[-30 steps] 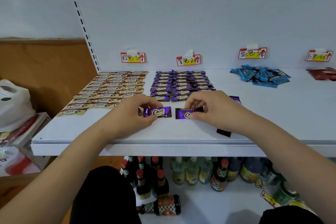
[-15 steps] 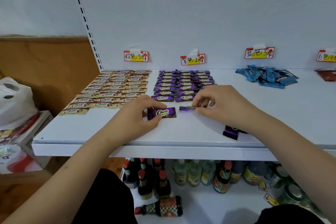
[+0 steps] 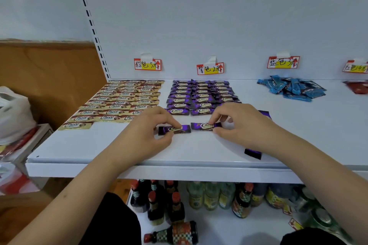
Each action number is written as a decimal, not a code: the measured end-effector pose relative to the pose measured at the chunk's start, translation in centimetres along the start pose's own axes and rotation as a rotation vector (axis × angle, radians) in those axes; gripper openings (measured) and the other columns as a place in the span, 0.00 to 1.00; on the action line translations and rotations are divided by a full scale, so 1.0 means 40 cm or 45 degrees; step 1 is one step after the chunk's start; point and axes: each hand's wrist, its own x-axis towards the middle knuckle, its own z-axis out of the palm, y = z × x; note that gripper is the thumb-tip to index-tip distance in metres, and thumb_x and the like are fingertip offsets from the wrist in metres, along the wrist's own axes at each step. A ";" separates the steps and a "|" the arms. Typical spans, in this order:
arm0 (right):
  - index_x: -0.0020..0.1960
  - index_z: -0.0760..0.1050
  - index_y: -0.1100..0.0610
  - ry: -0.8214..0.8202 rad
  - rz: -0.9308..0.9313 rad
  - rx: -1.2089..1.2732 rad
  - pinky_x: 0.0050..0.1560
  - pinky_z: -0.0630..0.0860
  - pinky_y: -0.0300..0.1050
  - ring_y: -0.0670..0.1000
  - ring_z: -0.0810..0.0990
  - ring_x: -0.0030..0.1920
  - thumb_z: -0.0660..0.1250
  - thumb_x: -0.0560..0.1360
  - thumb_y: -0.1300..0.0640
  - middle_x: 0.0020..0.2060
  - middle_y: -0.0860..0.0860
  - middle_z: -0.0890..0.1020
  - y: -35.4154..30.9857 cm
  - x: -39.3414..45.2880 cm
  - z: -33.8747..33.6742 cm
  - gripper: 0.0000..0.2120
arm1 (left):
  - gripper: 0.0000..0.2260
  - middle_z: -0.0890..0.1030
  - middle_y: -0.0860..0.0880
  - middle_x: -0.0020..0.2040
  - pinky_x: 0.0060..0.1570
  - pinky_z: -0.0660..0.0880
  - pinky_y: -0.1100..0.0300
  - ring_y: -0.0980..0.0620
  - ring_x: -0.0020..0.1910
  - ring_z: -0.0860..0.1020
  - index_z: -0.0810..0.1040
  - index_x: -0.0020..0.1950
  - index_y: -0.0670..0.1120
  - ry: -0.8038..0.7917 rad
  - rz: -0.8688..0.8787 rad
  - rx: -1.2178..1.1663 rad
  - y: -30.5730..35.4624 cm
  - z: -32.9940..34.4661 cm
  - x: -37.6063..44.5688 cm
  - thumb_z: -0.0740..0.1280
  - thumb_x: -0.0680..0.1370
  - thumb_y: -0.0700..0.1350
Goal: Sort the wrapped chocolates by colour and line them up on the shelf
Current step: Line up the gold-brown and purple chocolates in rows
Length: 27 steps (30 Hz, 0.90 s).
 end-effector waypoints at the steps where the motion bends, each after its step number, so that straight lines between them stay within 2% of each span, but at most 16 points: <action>1: 0.53 0.80 0.48 0.016 0.002 -0.024 0.53 0.71 0.38 0.40 0.74 0.50 0.70 0.76 0.54 0.50 0.41 0.78 -0.002 0.002 0.004 0.07 | 0.10 0.76 0.61 0.53 0.54 0.69 0.67 0.61 0.58 0.72 0.82 0.53 0.59 0.018 0.019 0.047 0.001 0.000 -0.001 0.70 0.77 0.44; 3: 0.58 0.78 0.49 0.093 -0.041 -0.116 0.57 0.72 0.43 0.42 0.73 0.53 0.68 0.76 0.52 0.53 0.42 0.77 -0.005 -0.002 0.016 0.10 | 0.12 0.75 0.60 0.55 0.59 0.67 0.68 0.61 0.59 0.70 0.81 0.57 0.57 0.076 0.097 0.098 0.008 -0.004 -0.012 0.70 0.77 0.44; 5: 0.62 0.76 0.49 0.159 -0.104 -0.210 0.57 0.73 0.44 0.43 0.72 0.57 0.65 0.78 0.49 0.57 0.42 0.76 -0.016 -0.019 0.024 0.14 | 0.13 0.75 0.59 0.56 0.59 0.66 0.72 0.60 0.59 0.72 0.80 0.60 0.54 0.087 0.177 0.104 0.017 -0.007 -0.029 0.68 0.77 0.42; 7: 0.63 0.75 0.48 0.115 -0.147 -0.268 0.57 0.74 0.46 0.44 0.72 0.59 0.59 0.79 0.44 0.58 0.42 0.75 -0.028 -0.037 0.030 0.17 | 0.14 0.74 0.59 0.56 0.58 0.65 0.73 0.60 0.58 0.72 0.80 0.62 0.52 0.045 0.222 0.205 0.018 -0.005 -0.042 0.66 0.78 0.43; 10: 0.67 0.73 0.47 0.010 -0.140 -0.269 0.59 0.75 0.47 0.43 0.72 0.61 0.51 0.78 0.37 0.61 0.41 0.74 -0.031 -0.042 0.035 0.25 | 0.16 0.73 0.59 0.58 0.58 0.63 0.73 0.60 0.58 0.71 0.78 0.66 0.51 -0.038 0.162 0.247 0.015 -0.002 -0.033 0.62 0.79 0.44; 14: 0.70 0.71 0.46 0.001 -0.083 -0.276 0.61 0.74 0.47 0.43 0.71 0.65 0.49 0.79 0.38 0.66 0.40 0.72 -0.038 -0.030 0.040 0.25 | 0.21 0.72 0.57 0.63 0.63 0.65 0.64 0.58 0.61 0.70 0.74 0.70 0.51 -0.104 0.132 0.331 0.015 -0.008 -0.021 0.56 0.77 0.48; 19: 0.72 0.69 0.46 0.041 -0.025 -0.356 0.61 0.73 0.43 0.42 0.69 0.66 0.47 0.81 0.39 0.68 0.40 0.71 -0.047 -0.043 0.045 0.25 | 0.26 0.73 0.55 0.68 0.67 0.54 0.66 0.58 0.68 0.66 0.73 0.71 0.51 -0.142 0.218 0.494 0.000 -0.016 -0.006 0.51 0.75 0.51; 21: 0.72 0.69 0.47 0.048 -0.026 -0.344 0.61 0.73 0.42 0.41 0.69 0.65 0.47 0.81 0.39 0.68 0.40 0.71 -0.048 -0.044 0.045 0.26 | 0.26 0.73 0.55 0.68 0.70 0.57 0.61 0.57 0.69 0.65 0.72 0.71 0.51 -0.138 0.231 0.501 -0.005 -0.016 -0.004 0.49 0.75 0.50; 23: 0.72 0.68 0.46 0.051 -0.019 -0.339 0.61 0.72 0.42 0.41 0.69 0.65 0.47 0.81 0.39 0.67 0.39 0.71 -0.049 -0.046 0.045 0.26 | 0.26 0.73 0.54 0.66 0.68 0.63 0.55 0.54 0.66 0.67 0.71 0.71 0.50 -0.123 0.226 0.487 -0.006 -0.010 -0.006 0.49 0.75 0.49; 27: 0.72 0.67 0.47 0.057 -0.001 -0.337 0.60 0.73 0.43 0.43 0.69 0.65 0.47 0.80 0.38 0.67 0.41 0.72 -0.053 -0.049 0.045 0.26 | 0.24 0.71 0.55 0.63 0.65 0.67 0.56 0.53 0.63 0.68 0.72 0.72 0.48 -0.122 0.189 0.435 -0.006 -0.001 -0.007 0.52 0.77 0.45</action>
